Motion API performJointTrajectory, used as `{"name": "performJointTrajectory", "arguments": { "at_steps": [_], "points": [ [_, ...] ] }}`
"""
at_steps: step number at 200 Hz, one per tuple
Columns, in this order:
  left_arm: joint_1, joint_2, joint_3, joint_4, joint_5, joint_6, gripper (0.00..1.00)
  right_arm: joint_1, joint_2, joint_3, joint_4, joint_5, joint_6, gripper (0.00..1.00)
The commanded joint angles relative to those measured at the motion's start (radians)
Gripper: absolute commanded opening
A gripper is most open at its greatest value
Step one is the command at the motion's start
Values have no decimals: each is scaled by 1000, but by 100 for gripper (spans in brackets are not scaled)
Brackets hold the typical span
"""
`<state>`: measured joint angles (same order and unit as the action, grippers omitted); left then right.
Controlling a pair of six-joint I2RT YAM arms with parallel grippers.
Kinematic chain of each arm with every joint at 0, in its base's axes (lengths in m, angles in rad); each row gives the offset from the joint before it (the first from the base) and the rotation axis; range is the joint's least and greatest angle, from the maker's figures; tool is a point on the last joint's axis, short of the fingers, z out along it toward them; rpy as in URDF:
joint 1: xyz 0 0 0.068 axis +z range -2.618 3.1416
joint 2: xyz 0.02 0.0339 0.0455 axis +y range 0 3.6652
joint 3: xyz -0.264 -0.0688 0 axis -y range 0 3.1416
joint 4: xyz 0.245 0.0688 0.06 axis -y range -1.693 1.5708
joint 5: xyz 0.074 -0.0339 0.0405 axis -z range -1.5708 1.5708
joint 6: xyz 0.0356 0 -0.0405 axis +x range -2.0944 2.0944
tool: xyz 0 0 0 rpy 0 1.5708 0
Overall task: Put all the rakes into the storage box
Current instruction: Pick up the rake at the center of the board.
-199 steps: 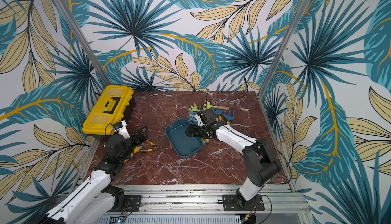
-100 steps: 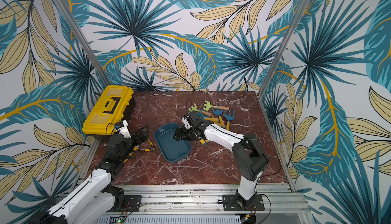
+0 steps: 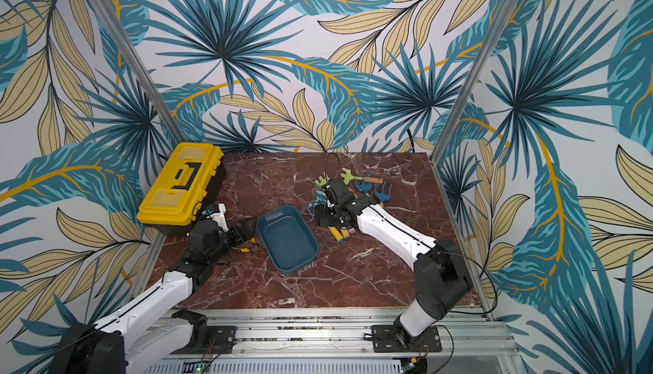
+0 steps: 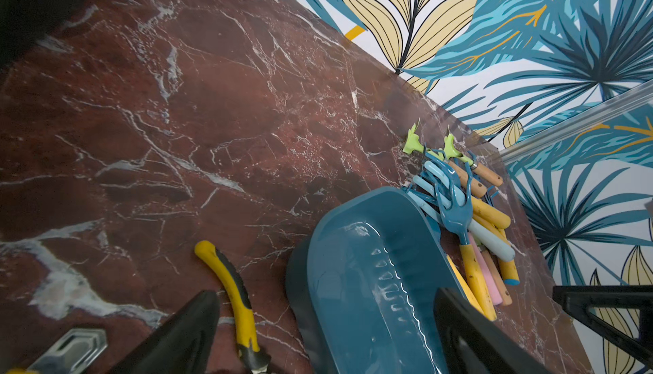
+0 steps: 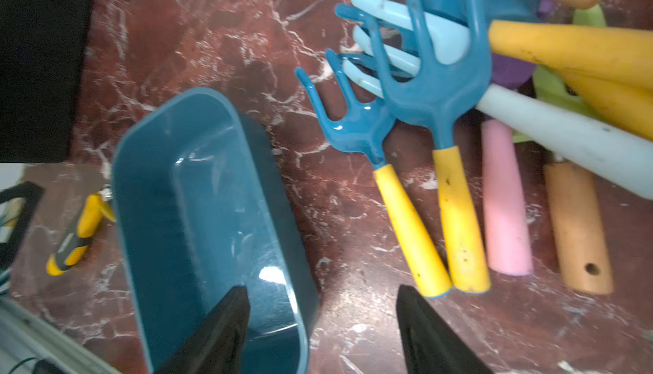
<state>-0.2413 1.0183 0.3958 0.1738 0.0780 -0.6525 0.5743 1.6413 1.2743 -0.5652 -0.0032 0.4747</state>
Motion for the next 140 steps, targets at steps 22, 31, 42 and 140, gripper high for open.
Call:
{"name": "performJointTrajectory", "arguments": {
  "at_steps": [22,31,42,140],
  "points": [
    [-10,21,80,-84,-55,42,100,3,148,121,-150,125,-112,63],
    [-10,21,81,-85,-52,42,100,1,173,144,-159,132,-126,61],
    [-9,23,84,-88,-50,42,100,0,210,177,-175,137,-137,58],
    [-10,20,94,-108,-66,48,100,-4,459,373,-249,147,-195,53]
  ]
}}
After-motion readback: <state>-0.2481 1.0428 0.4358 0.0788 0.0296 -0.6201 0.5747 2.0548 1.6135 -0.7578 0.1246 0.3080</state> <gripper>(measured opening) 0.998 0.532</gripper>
